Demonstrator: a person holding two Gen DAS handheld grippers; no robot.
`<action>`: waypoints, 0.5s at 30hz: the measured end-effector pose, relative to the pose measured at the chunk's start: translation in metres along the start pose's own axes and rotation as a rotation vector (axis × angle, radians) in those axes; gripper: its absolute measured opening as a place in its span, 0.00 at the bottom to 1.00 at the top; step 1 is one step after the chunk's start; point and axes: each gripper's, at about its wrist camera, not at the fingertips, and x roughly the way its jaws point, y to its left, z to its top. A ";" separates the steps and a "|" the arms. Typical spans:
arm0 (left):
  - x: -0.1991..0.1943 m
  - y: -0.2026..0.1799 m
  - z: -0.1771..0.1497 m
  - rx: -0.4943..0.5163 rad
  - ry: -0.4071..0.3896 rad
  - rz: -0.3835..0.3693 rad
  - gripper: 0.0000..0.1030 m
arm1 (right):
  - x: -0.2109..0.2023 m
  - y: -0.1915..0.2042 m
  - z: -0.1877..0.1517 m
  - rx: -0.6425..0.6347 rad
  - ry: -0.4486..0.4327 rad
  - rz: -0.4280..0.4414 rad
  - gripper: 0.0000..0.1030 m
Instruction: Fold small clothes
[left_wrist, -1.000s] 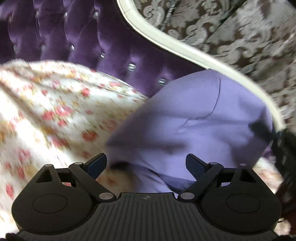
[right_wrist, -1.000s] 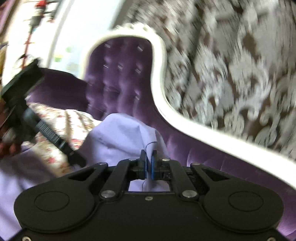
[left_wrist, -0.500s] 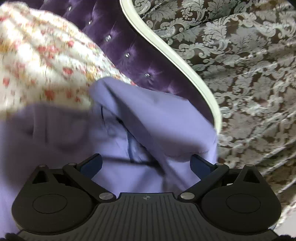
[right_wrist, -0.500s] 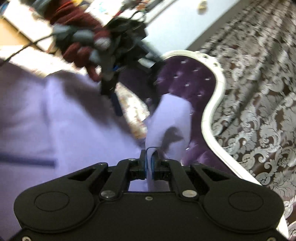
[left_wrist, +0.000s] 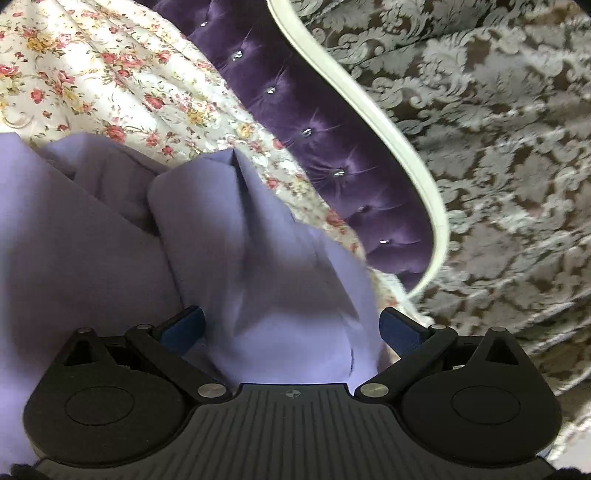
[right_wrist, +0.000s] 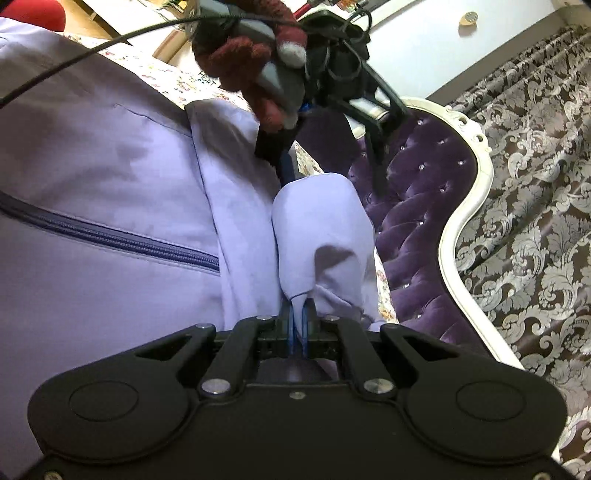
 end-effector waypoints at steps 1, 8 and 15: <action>0.004 -0.003 -0.002 0.008 -0.004 -0.001 0.98 | 0.000 0.001 0.001 0.004 0.007 -0.001 0.09; -0.015 -0.029 -0.034 0.095 -0.068 0.045 0.24 | -0.016 -0.013 0.004 0.168 0.035 -0.044 0.09; -0.034 -0.012 -0.085 0.079 -0.088 0.057 0.24 | -0.035 0.000 0.003 0.252 0.071 0.002 0.24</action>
